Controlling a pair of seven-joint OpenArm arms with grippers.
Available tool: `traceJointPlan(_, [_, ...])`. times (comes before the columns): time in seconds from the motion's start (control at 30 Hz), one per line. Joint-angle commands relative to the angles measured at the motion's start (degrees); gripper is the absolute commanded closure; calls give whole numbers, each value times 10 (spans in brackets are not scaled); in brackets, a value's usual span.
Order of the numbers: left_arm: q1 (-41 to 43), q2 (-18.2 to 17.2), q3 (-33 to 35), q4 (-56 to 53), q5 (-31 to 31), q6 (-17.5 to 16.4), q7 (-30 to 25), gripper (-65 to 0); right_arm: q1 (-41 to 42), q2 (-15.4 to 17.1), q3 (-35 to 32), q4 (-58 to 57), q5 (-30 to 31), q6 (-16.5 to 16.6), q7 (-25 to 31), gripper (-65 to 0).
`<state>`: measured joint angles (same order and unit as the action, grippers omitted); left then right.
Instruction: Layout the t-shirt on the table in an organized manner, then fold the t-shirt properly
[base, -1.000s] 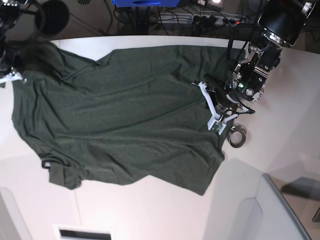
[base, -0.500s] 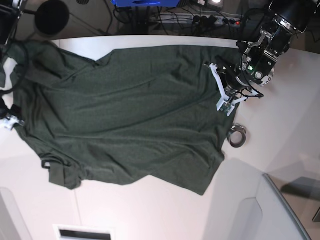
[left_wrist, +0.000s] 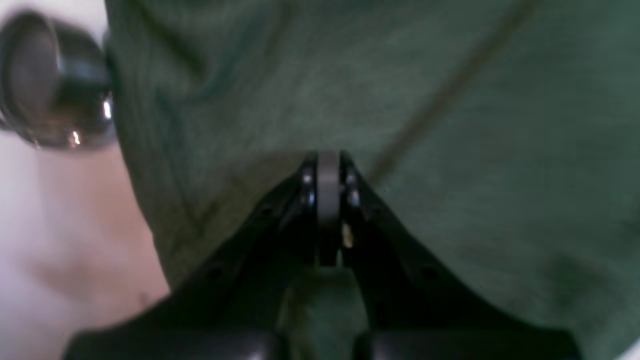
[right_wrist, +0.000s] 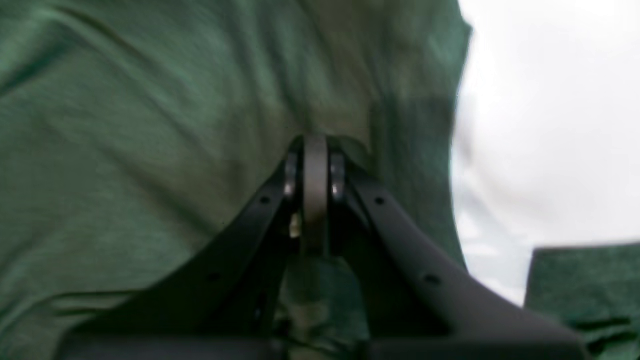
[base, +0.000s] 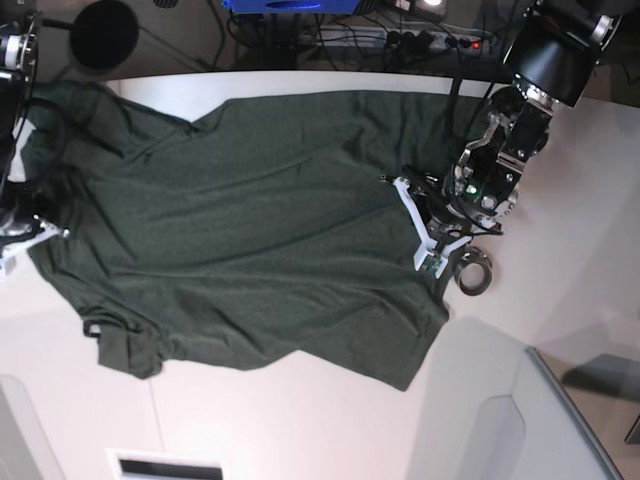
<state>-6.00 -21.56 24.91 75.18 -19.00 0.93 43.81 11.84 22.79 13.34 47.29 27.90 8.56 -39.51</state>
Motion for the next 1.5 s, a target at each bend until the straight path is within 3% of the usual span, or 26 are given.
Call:
traceJointPlan(0.0, [-27, 10, -2, -8, 1, 1, -11, 0, 25, 14, 1, -11, 0, 2, 19, -5])
traceJointPlan(0.17, [-89, 53, -2, -106, 1, 1, -23, 0, 76, 8, 1, -108, -92, 4, 87, -8])
traceJointPlan(0.37, [-151, 95, -2, -259, 1, 1, -110, 0, 151, -11, 2, -257, -231, 4, 317, -9])
traceJointPlan(0.43, [-165, 99, -2, -293, 1, 1, -124, 0, 188, -11, 2, -310, -266, 2, 370, -9])
traceJointPlan(0.63, [-181, 90, -3, -303, 1, 1, -139, 0, 253, -7, 3, -359, -322, -1, 436, -9])
traceJointPlan(0.8, [-186, 88, -9, -272, 0, 1, -130, 0, 282, -6, 2, -356, -323, -1, 437, -11])
traceJointPlan(0.87, [-184, 74, -12, -219, -6, 1, -95, 0, 292, -6, 5, -352, -323, 1, 436, -3])
traceJointPlan(0.93, [-160, 65, -46, -134, -6, 1, -49, 0, 289, 6, 7, -318, -321, 4, 404, -2])
traceJointPlan(1.0, [-132, 62, -101, -47, -3, 1, -12, 0, 257, 9, 9, -235, -320, 5, 329, -2])
traceJointPlan(1.1, [-81, 51, -165, 77, 1, 1, 43, 0, 155, 3, 9, -10, -282, 25, 176, -2])
traceJointPlan(1.2, [-32, 44, -169, 178, 1, 1, 89, 0, 36, -16, 9, 225, -236, 64, 74, -2])
traceJointPlan(1.27, [-5, 44, -169, 213, 1, 1, 114, 0, -19, -33, 6, 328, -235, 65, -11, -2])
traceJointPlan(1.37, [44, 38, -169, 234, 1, 1, 119, 0, -64, -72, 18, 384, -235, 67, -93, -2])
traceJointPlan(1.47, [72, 24, -158, 228, 1, 1, 118, 0, -85, -96, 49, 364, -236, 67, -105, -2])
